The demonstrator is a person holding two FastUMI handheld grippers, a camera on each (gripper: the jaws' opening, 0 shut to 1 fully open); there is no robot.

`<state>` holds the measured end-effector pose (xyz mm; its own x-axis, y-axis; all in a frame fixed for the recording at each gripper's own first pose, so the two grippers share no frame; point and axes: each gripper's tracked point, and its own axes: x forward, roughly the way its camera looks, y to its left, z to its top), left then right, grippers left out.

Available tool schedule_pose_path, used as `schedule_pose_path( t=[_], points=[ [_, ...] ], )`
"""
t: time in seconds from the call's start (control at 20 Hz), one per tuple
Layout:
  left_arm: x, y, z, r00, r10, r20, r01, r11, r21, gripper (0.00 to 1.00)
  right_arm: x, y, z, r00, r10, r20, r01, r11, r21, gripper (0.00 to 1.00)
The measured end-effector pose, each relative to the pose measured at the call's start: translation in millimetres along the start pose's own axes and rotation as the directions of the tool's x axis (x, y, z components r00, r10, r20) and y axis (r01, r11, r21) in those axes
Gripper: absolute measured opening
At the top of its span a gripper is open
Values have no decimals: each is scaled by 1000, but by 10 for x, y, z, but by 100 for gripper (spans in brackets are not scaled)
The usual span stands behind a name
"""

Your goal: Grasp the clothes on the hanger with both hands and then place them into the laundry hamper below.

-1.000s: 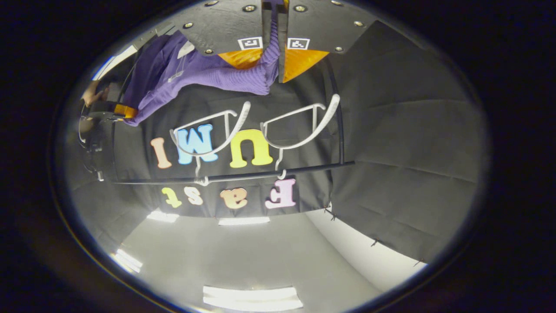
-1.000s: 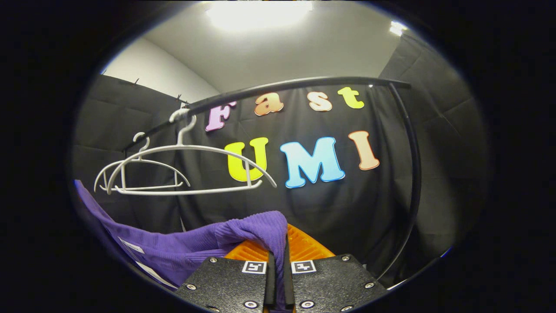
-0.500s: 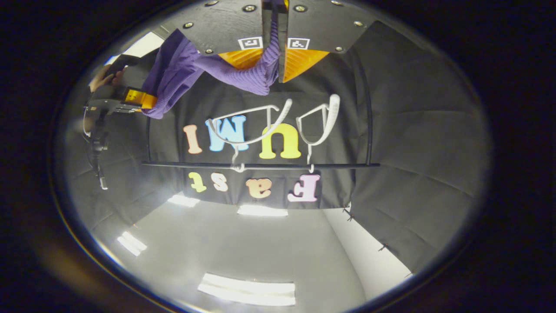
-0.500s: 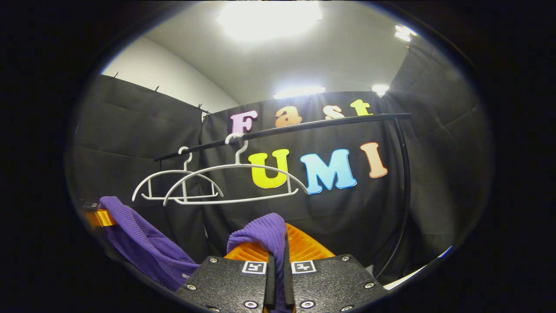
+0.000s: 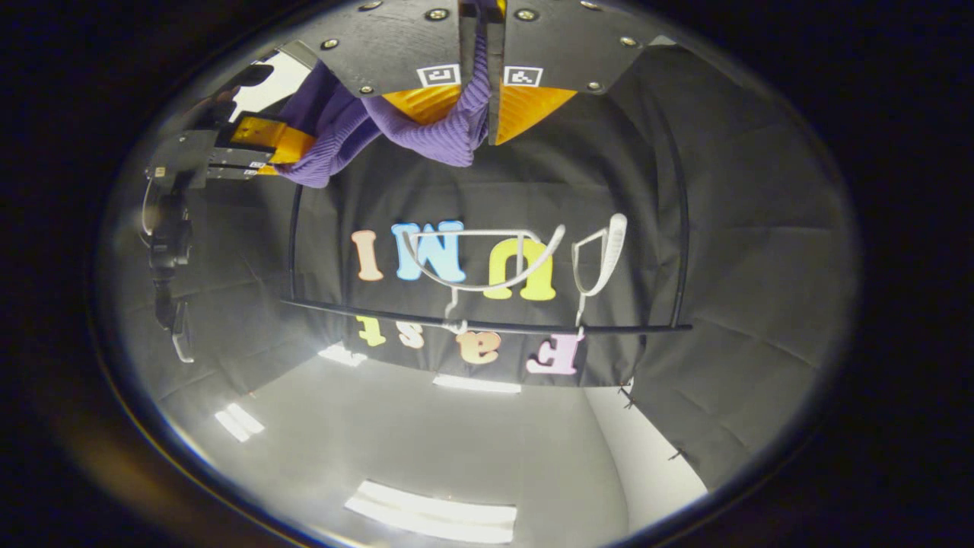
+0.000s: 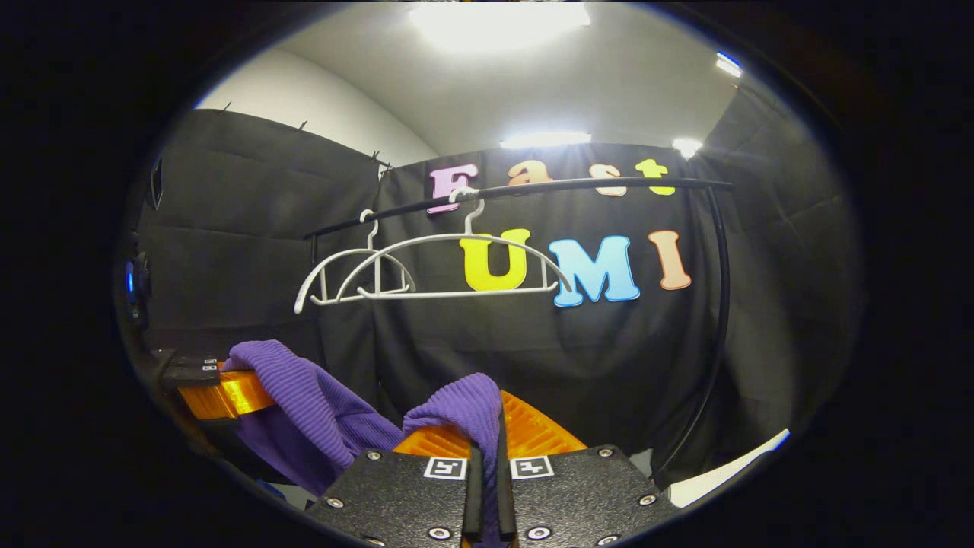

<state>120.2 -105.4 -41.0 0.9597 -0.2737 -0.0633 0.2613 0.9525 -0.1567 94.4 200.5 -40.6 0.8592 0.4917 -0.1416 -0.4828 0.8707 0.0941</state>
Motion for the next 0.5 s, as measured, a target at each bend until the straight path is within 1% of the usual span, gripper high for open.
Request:
schedule_pose_path(
  t=[0.3, 0.4, 0.45, 0.5],
  points=[
    [19, -172, -561, 995, -24, -94, 25, 1000, 14, 6, -32, 31, -591, 994, -19, -112, 19, 1000, 1, 7],
    [91, -179, -797, 991, -10, -137, 14, 1000, 23, 6, -36, 36, -826, 987, -18, -162, 19, 1000, 0, 7],
    [125, -171, -906, 988, -5, -156, 10, 1000, 26, 10, -54, 35, -940, 983, -21, -183, 21, 1000, -5, 7],
    [134, -150, -1036, 984, 1, -178, 3, 1000, 23, 6, -55, 24, -1056, 978, -20, -205, 18, 1000, -13, 8]
  ],
)
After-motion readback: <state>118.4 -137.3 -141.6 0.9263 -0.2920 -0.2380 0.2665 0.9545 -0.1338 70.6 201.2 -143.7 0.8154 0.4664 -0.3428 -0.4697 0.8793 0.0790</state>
